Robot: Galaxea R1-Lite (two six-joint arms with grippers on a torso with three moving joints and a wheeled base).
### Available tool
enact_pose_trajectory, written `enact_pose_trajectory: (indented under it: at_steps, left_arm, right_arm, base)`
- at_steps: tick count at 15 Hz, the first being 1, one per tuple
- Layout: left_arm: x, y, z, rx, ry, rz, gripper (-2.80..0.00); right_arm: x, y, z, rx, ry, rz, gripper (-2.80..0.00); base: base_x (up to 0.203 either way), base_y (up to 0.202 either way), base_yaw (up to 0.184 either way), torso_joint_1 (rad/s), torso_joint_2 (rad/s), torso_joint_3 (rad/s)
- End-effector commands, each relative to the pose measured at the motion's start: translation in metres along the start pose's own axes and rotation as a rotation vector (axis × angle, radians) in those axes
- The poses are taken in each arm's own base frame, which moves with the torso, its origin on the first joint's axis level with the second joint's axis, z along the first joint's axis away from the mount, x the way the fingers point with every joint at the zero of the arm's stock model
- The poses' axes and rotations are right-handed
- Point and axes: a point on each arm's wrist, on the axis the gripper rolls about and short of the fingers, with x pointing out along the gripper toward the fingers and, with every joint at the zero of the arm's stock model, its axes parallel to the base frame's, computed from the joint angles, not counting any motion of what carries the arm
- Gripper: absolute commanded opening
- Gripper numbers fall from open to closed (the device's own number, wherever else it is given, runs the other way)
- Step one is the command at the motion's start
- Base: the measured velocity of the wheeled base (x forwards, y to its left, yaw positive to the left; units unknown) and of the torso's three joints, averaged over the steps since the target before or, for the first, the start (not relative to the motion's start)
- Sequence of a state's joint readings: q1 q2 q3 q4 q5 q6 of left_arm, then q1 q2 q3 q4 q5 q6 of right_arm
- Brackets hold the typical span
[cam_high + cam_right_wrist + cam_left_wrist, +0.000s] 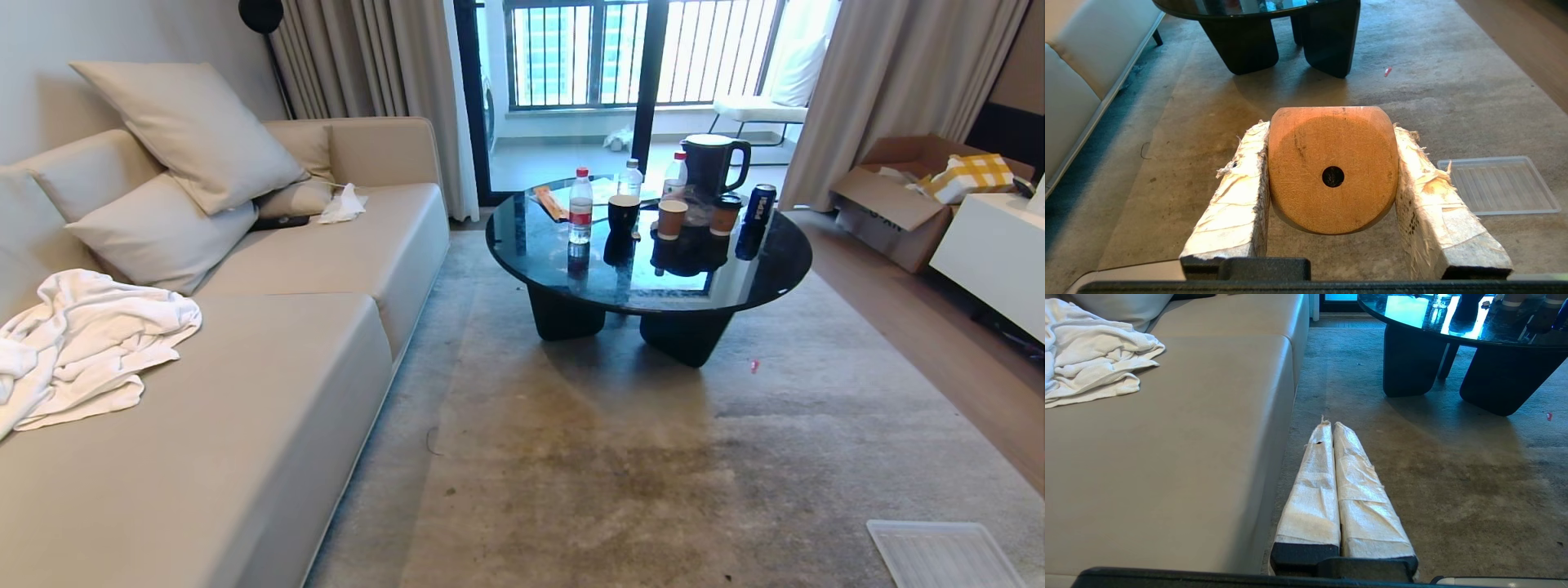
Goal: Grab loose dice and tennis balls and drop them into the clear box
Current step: Put the toys in the box
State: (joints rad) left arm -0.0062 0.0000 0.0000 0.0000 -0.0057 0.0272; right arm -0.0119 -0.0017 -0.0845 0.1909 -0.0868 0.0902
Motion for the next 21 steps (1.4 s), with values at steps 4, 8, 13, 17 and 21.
enact_pose_trajectory:
  at_steps: [4, 8, 13, 17, 21]
  left_arm:
    - [0.0, 0.0, 0.0, 0.002, 0.0, 0.0, -2.8]
    - [0.0, 0.0, 0.0, 0.002, 0.0, 0.0, -2.8]
    - [0.0, 0.0, 0.0, 0.002, 0.0, 0.0, -2.8]
    - [0.0, 0.0, 0.0, 0.002, 0.0, 0.0, -2.8]
    - [0.0, 0.0, 0.0, 0.002, 0.0, 0.0, -2.8]
  right_arm:
    - [0.0, 0.0, -0.0001, 0.0, 0.001, -0.001, -2.8]
    - [0.0, 0.0, -0.0001, 0.0, 0.001, -0.001, -2.8]
    - [0.0, 0.0, -0.0001, 0.0, 0.001, -0.001, -2.8]
    - [0.0, 0.0, -0.0001, 0.0, 0.001, -0.001, -2.8]
    - [0.0, 0.0, -0.0001, 0.0, 0.001, -0.001, -2.8]
  base:
    - [0.0, 0.0, 0.0, 0.0, 0.0, 0.0]
    - [0.002, 0.005, -0.107, 0.001, 0.0, 0.0]
    - [0.0, 0.009, -0.166, 0.003, 0.0, 0.003]
    - [0.001, 0.012, -0.164, 0.002, 0.0, 0.004]
    - [0.002, 0.01, -0.163, 0.003, 0.0, 0.0]
